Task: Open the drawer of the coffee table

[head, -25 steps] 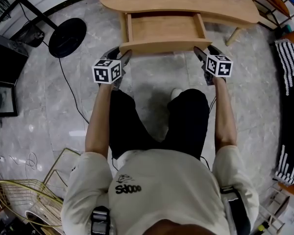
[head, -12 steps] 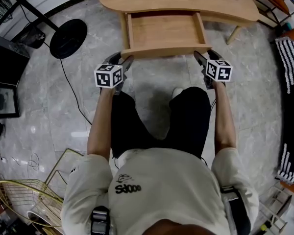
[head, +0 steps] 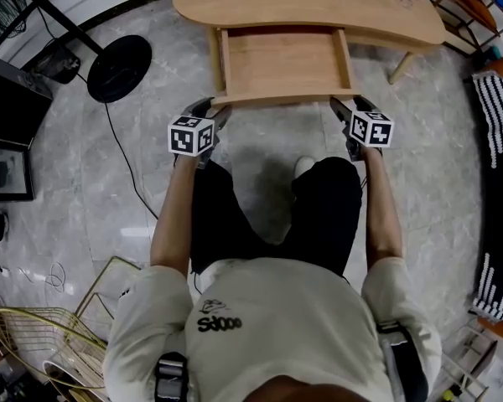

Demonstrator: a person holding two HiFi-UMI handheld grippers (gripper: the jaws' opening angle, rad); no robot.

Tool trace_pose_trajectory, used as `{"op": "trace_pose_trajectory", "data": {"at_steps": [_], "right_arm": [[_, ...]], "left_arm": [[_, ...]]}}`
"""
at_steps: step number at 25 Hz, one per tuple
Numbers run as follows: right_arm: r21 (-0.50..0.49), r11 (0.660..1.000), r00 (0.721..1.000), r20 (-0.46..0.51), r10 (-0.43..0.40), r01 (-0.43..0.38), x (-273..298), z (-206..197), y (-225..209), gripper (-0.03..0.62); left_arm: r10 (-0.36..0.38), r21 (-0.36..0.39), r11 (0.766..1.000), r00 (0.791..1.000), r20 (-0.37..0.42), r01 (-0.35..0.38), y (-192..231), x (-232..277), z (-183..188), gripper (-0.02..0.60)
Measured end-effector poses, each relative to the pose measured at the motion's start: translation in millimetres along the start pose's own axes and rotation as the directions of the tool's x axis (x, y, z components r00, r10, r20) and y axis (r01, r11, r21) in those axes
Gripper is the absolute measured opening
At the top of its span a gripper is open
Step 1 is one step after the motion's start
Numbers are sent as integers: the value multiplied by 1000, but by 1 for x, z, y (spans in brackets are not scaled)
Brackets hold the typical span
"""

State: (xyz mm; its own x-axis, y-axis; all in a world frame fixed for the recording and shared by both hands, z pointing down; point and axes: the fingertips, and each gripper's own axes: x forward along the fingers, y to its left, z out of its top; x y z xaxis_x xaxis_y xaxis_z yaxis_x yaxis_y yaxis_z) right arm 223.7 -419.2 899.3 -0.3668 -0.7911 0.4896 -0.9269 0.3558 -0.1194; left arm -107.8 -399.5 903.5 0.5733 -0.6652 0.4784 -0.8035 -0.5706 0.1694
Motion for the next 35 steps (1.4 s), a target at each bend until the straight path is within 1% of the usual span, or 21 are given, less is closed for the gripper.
{"op": "trace_pose_trajectory", "data": {"at_steps": [5,8,11,12,13,15,16,17,18,20,21,22,24,25,27,28,29,30,32,35], "right_arm": [[-8,1000,1000,21,11,-10,2,2,-2,288],[-8,999,997,62,48,-48,-6,5,-3,288],[-83,994,990,113,82,-73,-22,24,-3,287],[-110,991,988,122,93,-80,-27,32,-4,287],[-129,988,986,130,105,-88,-33,41,-5,287],[-143,984,981,149,123,-101,-46,57,-10,287],[-147,984,980,158,124,-101,-52,65,-13,287],[-153,984,979,165,120,-95,-56,72,-17,287],[-162,983,979,170,113,-85,-59,79,-20,287],[-185,981,979,181,98,-64,-60,95,-21,284],[-192,980,977,193,94,-56,-60,103,-20,274],[-191,980,973,210,95,-54,-59,112,-18,250],[-163,984,964,244,104,-65,-57,127,-14,172],[-148,987,961,257,106,-70,-55,135,-13,143],[-143,988,956,279,90,-51,-50,149,-10,76],[-152,988,955,287,74,-31,-48,155,-9,33],[-167,986,954,293,61,-12,-45,161,-7,6],[-186,983,953,296,58,-3,-42,167,-5,6],[-231,973,951,300,77,-6,-36,178,4,6],[-282,959,945,311,104,-13,-26,197,12,6]], "left_arm": [[-8,7,1000,1000,23,8,1,2,1,227],[-24,-3,1000,999,34,24,1,-1,-4,233],[-32,-45,998,998,50,34,13,-10,-6,234],[-31,-37,999,998,50,33,19,-15,-6,236],[-26,-10,1000,999,43,26,24,-20,-6,243],[-5,69,998,1000,14,4,36,-33,-8,245],[9,94,996,1000,8,-10,43,-40,-6,244],[28,101,994,999,16,-29,52,-48,-1,239],[52,98,994,998,36,-56,61,-56,7,223],[119,91,988,988,94,-128,82,-71,30,140],[155,93,982,980,123,-166,90,-78,43,97],[186,98,974,971,152,-202,97,-83,55,69],[237,105,959,948,212,-263,106,-90,82,38],[253,112,952,937,239,-286,108,-92,93,30],[261,151,939,926,271,-309,107,-91,112,23],[255,175,934,925,281,-311,104,-89,121,21],[245,194,931,924,292,-308,100,-86,129,20],[233,207,930,923,305,-303,97,-83,138,18],[208,223,931,921,329,-290,90,-75,153,18],[187,253,926,922,340,-281,86,-60,172,18]]}}
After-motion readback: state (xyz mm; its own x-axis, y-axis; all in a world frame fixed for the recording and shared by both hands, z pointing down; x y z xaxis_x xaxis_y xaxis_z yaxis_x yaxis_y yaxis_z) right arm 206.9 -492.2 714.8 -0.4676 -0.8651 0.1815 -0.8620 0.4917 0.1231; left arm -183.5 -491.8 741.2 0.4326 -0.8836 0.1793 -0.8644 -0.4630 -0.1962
